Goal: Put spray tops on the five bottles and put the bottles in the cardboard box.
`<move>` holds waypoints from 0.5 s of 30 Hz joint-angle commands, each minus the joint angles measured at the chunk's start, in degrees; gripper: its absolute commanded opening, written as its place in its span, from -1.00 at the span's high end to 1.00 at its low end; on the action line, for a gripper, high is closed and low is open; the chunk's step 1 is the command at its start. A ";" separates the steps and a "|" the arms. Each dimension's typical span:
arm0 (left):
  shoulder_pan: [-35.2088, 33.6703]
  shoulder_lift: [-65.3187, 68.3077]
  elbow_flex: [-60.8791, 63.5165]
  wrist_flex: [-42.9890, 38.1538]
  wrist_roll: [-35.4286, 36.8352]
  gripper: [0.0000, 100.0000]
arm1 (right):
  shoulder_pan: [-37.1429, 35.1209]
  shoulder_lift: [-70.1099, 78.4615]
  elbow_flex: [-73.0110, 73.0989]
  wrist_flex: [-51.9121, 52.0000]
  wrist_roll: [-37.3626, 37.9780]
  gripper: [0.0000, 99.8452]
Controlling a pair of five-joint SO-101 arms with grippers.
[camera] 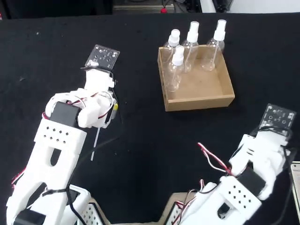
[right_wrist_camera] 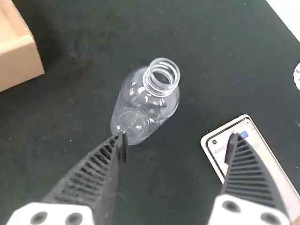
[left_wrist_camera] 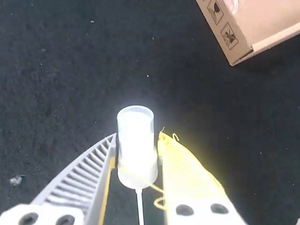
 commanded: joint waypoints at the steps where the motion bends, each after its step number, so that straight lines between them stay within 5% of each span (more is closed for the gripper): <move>1: 0.57 -1.32 0.13 -2.46 0.62 0.84 | 0.26 -3.03 5.23 -8.62 -0.53 0.37; 15: 0.66 -1.49 0.22 -2.02 0.62 0.84 | -2.37 -10.95 19.47 -28.22 -9.05 0.38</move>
